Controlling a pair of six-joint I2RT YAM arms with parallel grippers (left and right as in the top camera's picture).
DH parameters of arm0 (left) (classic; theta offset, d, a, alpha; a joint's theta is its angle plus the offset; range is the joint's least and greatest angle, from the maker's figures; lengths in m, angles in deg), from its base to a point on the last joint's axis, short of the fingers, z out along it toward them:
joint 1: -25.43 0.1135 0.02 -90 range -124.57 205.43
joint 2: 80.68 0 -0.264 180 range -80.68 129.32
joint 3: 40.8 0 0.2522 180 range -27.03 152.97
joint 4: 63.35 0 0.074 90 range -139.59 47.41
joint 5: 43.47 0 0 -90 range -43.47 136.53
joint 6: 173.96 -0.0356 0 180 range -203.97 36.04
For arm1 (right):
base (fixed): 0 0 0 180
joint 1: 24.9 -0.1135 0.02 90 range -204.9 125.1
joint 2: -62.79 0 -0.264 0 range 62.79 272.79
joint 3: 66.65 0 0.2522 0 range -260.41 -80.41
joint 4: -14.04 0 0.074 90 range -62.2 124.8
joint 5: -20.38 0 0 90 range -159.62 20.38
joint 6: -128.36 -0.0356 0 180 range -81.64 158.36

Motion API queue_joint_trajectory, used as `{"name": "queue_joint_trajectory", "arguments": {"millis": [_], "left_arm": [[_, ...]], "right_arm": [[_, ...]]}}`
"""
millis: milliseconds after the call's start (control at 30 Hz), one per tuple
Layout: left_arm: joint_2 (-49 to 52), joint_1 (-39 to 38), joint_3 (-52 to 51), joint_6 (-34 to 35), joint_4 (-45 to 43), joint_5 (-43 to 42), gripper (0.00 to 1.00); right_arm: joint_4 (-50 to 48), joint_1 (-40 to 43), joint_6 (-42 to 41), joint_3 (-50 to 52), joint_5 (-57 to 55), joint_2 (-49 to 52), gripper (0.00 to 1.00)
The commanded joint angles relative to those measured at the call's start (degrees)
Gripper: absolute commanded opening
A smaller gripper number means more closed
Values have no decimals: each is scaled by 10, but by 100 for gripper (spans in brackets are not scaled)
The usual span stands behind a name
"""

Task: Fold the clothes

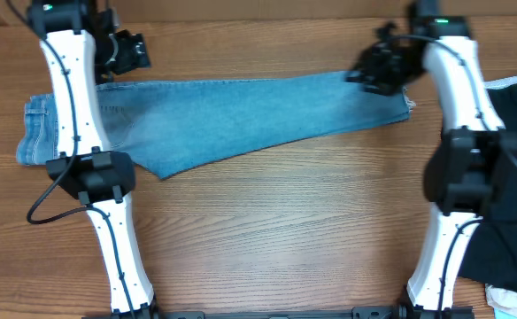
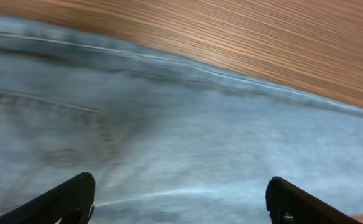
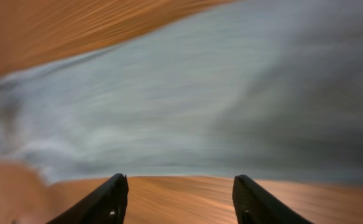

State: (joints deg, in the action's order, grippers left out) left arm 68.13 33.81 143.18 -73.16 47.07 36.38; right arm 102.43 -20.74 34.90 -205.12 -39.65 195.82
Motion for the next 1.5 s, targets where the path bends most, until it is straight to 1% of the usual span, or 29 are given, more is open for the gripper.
{"name": "queue_joint_trajectory", "arguments": {"millis": [0,33,67,100,133,267,300,333,467,533,600,633,700,733,767,833,867,900,933,1033,1100,1133,1200,1300,1467], "left_arm": [[0,17,-11,4,1,17,100],[0,17,-11,4,1,17,100],[0,17,-11,4,1,17,100],[0,17,-11,4,1,17,100],[0,17,-11,4,1,17,100],[0,17,-11,4,1,17,100],[0,17,-11,4,1,18,100],[0,17,-11,4,1,17,100],[0,17,-11,4,1,18,100],[0,17,-11,4,1,17,100],[0,17,-11,4,1,18,100],[0,17,-11,4,1,17,100],[0,17,-11,4,1,17,100],[0,17,-11,4,1,18,100],[0,17,-11,4,1,18,100],[0,17,-11,4,1,17,100],[0,17,-11,4,1,17,100],[0,17,-11,4,1,17,100],[0,17,-11,4,1,18,100],[0,17,-11,4,1,18,100],[0,17,-11,4,1,17,100],[0,17,-11,4,1,17,100],[0,17,-11,4,1,18,100],[0,17,-11,4,1,17,100],[0,17,-11,4,1,18,100]], "right_arm": [[10,92,63,15,-95,-7,64],[4,127,63,35,-94,-7,64],[-6,141,63,52,-94,-7,64],[-15,147,63,65,-94,-7,65],[-35,154,63,91,-94,-7,69],[-100,158,63,176,-91,-7,73],[-128,158,66,206,-72,-7,77],[-148,158,65,224,-55,-7,77],[-236,158,62,290,51,-7,77],[-280,158,27,314,76,-7,76],[-314,157,3,335,104,-7,73],[-328,157,-2,345,109,-7,66],[-344,154,-12,357,108,-7,63],[-351,151,-12,360,108,-7,57],[-355,150,-12,362,108,-7,55],[-367,144,-12,362,108,-7,36],[-376,142,-12,362,109,-7,22],[-384,142,-12,362,113,-7,11],[-395,142,-12,362,122,-7,4],[-400,143,-11,346,141,-8,4],[-373,143,3,316,141,-18,4],[-354,143,24,299,141,-33,4],[-326,139,55,274,139,-75,4],[-320,125,73,270,136,-146,4],[-309,52,128,270,129,-254,4]]}}
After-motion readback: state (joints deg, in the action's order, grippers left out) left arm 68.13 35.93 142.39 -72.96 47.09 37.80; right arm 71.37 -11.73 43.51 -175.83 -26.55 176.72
